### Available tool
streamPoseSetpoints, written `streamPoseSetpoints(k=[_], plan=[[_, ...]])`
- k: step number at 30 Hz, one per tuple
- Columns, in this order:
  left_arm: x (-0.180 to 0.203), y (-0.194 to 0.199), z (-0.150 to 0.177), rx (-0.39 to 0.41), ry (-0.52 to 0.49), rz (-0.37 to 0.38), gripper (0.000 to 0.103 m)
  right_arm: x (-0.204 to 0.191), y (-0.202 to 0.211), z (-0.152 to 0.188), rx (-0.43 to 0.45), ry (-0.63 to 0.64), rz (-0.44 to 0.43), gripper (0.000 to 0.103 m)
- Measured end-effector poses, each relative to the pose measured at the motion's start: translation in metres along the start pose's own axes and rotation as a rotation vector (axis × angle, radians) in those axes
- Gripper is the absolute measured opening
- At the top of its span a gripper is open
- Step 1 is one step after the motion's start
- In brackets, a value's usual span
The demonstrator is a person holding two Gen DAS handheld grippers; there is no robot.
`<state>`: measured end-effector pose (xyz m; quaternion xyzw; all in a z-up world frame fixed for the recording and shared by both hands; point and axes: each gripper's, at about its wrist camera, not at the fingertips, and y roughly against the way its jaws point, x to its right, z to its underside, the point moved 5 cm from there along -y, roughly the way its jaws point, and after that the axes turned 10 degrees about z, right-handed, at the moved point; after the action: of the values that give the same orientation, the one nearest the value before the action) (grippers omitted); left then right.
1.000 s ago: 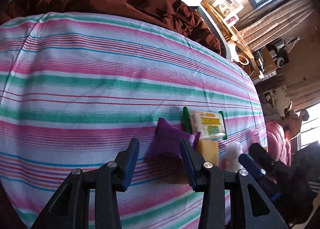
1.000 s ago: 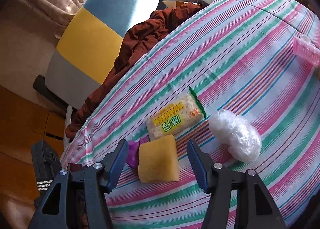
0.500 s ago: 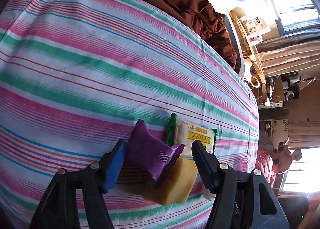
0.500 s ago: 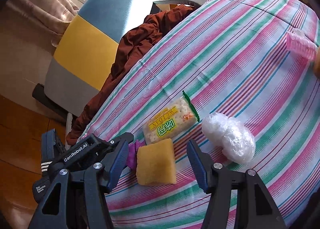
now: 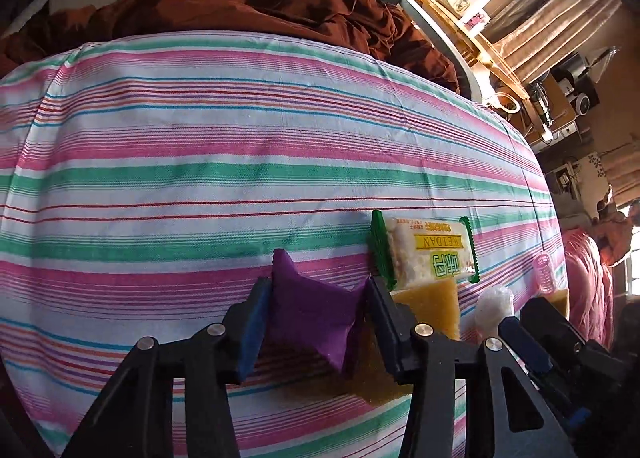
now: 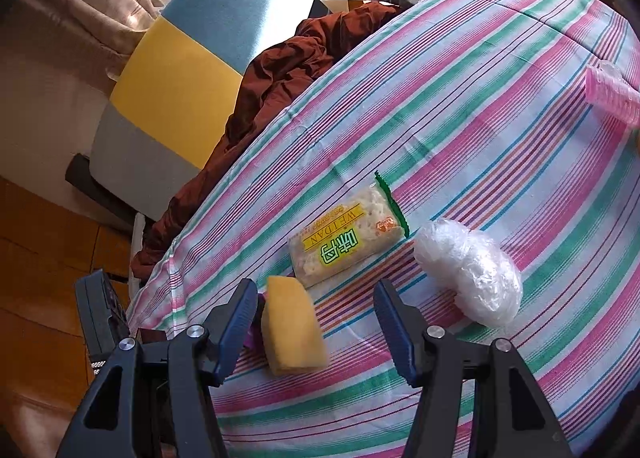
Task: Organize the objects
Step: 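Grasp the purple pouch with the left tool and lift it, then grasp the yellow sponge with the right tool while the left tool holds the pouch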
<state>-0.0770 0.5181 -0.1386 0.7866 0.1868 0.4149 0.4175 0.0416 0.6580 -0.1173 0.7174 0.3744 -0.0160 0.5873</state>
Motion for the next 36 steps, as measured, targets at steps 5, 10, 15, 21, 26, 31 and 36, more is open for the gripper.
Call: streamPoseSetpoints(k=[5,10,15,21,26,31,36], plan=[[-0.020,0.023,0.019,0.032,-0.084,-0.060,0.049,-0.020,-0.016,0.014,-0.077,0.118,0.009,0.061],[-0.025,0.039,0.045,0.069,-0.188,-0.122,0.049,-0.033,-0.028,0.027,-0.129,0.212,0.026,0.061],[-0.025,0.045,0.073,0.112,-0.304,-0.183,0.048,-0.046,-0.031,0.035,-0.122,0.271,0.020,0.061],[-0.034,0.043,0.082,0.129,-0.293,-0.166,0.048,-0.061,-0.041,0.041,-0.129,0.299,0.003,0.061],[-0.038,0.047,0.086,0.141,-0.286,-0.151,0.049,-0.079,-0.050,0.048,-0.133,0.363,0.010,0.061],[-0.036,0.043,0.088,0.157,-0.293,-0.174,0.046,-0.082,-0.065,0.056,-0.122,0.472,0.123,0.042],[-0.039,0.041,0.085,0.178,-0.293,-0.181,0.045,-0.083,-0.065,0.057,-0.109,0.498,0.122,0.039]])
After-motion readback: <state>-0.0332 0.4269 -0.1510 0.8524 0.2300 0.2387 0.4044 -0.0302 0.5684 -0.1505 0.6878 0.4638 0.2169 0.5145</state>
